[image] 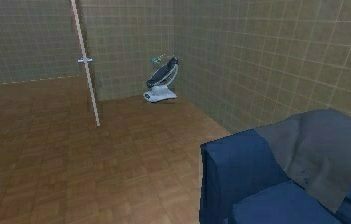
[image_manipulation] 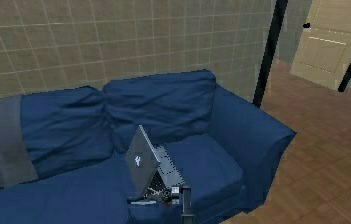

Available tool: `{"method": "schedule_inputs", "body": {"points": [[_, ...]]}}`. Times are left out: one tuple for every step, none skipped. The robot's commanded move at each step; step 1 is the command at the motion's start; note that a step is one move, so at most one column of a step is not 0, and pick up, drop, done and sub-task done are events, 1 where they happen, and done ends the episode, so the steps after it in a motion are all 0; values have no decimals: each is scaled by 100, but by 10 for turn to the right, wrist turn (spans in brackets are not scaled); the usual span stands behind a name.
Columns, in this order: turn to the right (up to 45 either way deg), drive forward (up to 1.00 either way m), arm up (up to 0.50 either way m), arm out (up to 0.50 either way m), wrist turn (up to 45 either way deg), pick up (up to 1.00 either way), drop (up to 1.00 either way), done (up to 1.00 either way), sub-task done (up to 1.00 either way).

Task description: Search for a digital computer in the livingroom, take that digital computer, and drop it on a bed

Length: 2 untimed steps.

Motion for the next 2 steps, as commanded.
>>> {"method": "schedule_inputs", "body": {"points": [[0, 0, 0, 0, 0, 100, 0, 0, 0], [0, 0, 10, 0, 0, 0, 0, 0, 0]]}}
